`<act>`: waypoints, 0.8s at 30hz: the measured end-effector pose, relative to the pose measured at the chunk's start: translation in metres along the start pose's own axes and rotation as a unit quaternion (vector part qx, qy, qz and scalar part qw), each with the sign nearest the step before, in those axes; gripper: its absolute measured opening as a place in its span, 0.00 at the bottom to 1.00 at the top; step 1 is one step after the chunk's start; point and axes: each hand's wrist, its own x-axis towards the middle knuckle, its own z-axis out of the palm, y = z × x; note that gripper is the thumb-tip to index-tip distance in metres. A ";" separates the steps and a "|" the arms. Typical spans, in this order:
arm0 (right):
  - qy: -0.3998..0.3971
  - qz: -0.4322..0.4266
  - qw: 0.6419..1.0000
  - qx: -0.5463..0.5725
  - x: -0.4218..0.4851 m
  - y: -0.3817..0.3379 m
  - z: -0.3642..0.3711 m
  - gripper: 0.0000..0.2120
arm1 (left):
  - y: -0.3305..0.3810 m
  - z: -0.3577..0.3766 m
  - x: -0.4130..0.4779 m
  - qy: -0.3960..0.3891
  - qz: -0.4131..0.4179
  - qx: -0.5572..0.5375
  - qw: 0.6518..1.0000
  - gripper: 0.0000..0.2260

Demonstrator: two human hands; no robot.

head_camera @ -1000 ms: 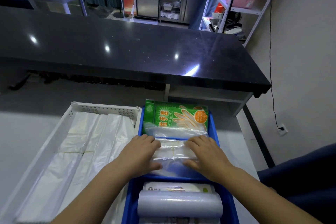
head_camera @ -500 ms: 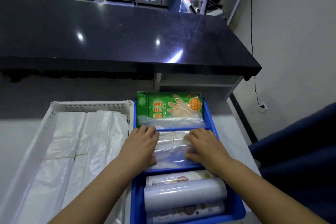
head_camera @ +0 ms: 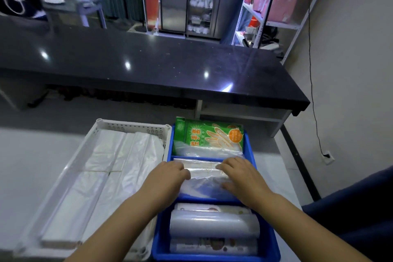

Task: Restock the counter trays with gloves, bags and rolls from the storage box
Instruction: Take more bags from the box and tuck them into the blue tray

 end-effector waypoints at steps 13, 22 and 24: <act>0.032 -0.176 0.984 0.023 -0.065 -0.081 -0.012 0.10 | 0.083 -0.010 -0.148 0.072 -0.201 -0.046 0.976 0.12; 0.029 -0.330 0.944 -0.002 -0.086 -0.205 0.005 0.14 | 0.084 -0.014 -0.312 0.072 -0.360 -0.045 0.929 0.09; 0.028 -0.359 0.933 -0.001 -0.088 -0.238 0.014 0.15 | 0.079 -0.006 -0.352 0.095 -0.406 -0.052 0.907 0.10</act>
